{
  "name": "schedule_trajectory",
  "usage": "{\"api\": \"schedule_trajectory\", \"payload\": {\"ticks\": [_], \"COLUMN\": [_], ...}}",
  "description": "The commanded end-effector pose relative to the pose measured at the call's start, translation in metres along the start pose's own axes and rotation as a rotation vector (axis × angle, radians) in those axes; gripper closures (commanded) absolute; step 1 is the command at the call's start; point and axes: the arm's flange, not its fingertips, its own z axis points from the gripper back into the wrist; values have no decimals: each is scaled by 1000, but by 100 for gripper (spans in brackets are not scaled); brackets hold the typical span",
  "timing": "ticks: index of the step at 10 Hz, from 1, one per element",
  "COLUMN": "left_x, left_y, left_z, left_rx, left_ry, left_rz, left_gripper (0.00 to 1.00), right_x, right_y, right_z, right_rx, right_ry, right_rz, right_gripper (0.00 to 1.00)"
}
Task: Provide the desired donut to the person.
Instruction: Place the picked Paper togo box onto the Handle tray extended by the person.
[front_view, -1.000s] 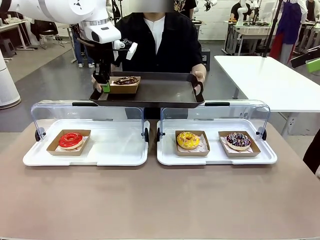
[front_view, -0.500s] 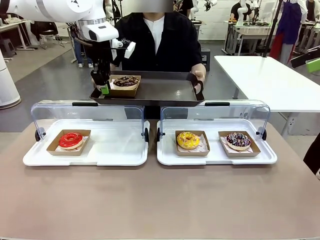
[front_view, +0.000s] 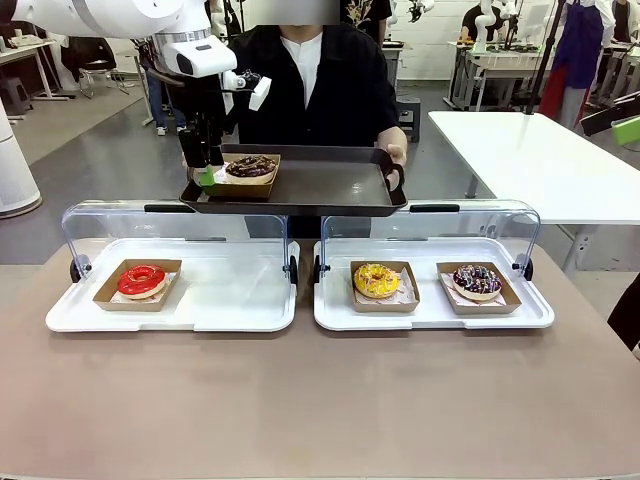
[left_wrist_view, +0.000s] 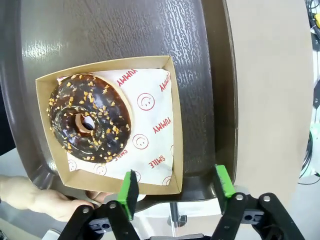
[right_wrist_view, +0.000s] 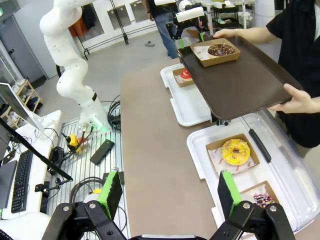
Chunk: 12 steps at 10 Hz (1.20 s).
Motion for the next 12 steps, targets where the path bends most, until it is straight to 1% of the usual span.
{"api": "schedule_trajectory", "payload": {"ticks": [1, 5, 7, 8, 10, 12], "left_x": [-3, -5, -10, -13, -27, -57], "left_y": [0, -2, -13, -28, -66, -100], "left_z": [4, 7, 17, 24, 42, 60], "left_rx": [-11, -29, -58, -65, -25, 29], "left_ry": [-8, -14, -64, -67, -84, -165], "left_rz": [-6, -5, -3, -7, -17, -17], "left_gripper": [0, 0, 0, 0, 0, 0], "right_x": [0, 0, 0, 0, 0, 0], "right_y": [1, 1, 1, 1, 1, 1], "right_z": [-1, -1, -1, -1, -1, -1], "right_rx": [6, 6, 6, 6, 6, 6], "right_ry": [-5, -5, -5, -5, -5, -5], "right_rz": [10, 10, 10, 10, 10, 10], "right_gripper": [0, 0, 0, 0, 0, 0]}}
